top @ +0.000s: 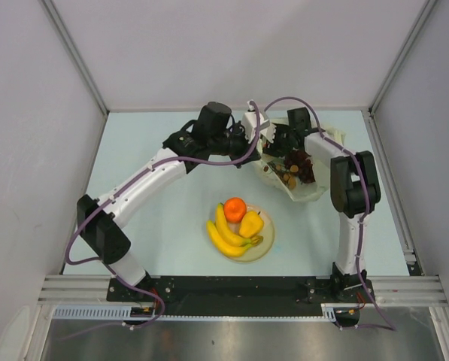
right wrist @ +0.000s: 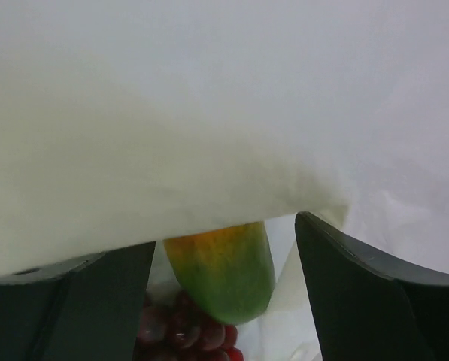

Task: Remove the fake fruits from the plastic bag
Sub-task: Take out the fake fruit from the plastic bag.

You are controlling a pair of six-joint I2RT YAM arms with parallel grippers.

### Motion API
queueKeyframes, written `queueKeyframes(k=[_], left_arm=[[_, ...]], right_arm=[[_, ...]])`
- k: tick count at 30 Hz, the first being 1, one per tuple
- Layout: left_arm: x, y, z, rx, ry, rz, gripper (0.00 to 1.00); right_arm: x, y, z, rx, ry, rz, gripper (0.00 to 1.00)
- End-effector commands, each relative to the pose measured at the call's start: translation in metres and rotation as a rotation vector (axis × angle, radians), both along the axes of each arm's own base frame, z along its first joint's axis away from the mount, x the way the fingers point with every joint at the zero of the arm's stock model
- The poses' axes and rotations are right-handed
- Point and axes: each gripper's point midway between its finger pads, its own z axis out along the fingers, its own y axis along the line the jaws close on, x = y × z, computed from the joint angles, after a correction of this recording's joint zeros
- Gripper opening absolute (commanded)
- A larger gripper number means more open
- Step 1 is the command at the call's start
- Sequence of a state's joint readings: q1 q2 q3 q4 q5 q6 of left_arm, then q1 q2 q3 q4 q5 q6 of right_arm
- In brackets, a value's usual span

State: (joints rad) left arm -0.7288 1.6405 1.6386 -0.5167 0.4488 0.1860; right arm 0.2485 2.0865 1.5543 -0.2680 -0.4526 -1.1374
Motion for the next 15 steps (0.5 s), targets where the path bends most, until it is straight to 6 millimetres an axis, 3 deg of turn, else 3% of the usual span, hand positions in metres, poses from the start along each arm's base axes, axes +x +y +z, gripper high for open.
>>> queueKeyframes(k=[1, 2, 3, 4, 6, 11, 13, 15], left_arm=[[-0.002, -0.007, 0.025, -0.048, -0.053, -0.041, 0.00], [-0.002, -0.007, 0.025, -0.048, -0.053, -0.041, 0.00], [-0.002, -0.007, 0.025, -0.047, -0.052, -0.041, 0.00], [-0.001, -0.007, 0.023, -0.045, -0.049, -0.038, 0.00], [0.001, -0.006, 0.022, -0.043, -0.049, -0.032, 0.00], [0.007, -0.006, 0.017, -0.033, -0.048, -0.013, 0.00], [0.011, -0.005, 0.015, -0.026, -0.047, 0.001, 0.00], [0.015, -0.006, 0.009, -0.021, -0.038, 0.014, 0.00]], right_arm=[[0.031, -0.007, -0.002, -0.080, -0.058, -0.011, 0.79], [0.033, -0.007, -0.005, -0.093, -0.043, -0.006, 0.79], [0.023, -0.009, -0.018, -0.115, 0.034, 0.001, 0.78], [0.034, -0.008, -0.006, -0.118, 0.022, -0.008, 0.78], [0.022, -0.013, -0.036, -0.149, 0.157, -0.018, 0.77], [0.015, -0.017, -0.028, -0.124, 0.199, -0.037, 0.61], [0.016, -0.012, 0.005, -0.065, 0.137, -0.042, 0.60], [0.005, -0.011, 0.034, -0.018, 0.110, -0.049, 0.58]])
